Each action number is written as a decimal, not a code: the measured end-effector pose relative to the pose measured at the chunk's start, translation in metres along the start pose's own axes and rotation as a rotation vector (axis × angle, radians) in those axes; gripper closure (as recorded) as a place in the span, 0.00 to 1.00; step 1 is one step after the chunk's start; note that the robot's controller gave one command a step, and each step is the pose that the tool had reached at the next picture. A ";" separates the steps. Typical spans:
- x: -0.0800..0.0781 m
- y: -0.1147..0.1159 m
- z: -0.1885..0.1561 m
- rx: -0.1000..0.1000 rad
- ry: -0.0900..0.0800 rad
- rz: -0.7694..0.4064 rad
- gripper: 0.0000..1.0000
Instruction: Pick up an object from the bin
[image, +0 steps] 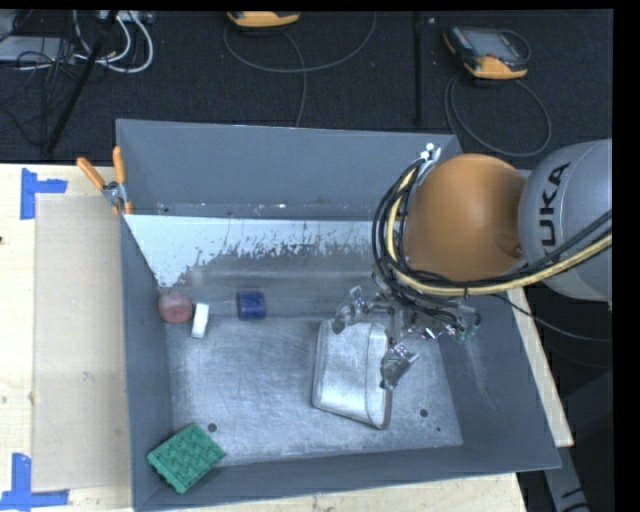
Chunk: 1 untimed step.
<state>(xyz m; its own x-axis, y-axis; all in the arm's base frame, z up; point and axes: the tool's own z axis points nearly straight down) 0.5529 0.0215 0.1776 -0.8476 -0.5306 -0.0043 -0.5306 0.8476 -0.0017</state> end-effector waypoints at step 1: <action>0.017 0.001 0.072 0.006 -0.015 -0.160 0.00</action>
Offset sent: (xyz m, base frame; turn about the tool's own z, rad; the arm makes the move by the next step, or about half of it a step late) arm -0.0277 -0.0164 -0.1076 -0.1902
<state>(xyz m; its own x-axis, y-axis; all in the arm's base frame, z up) 0.5380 0.0130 0.1053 -0.7522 -0.6586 -0.0189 -0.6586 0.7525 -0.0094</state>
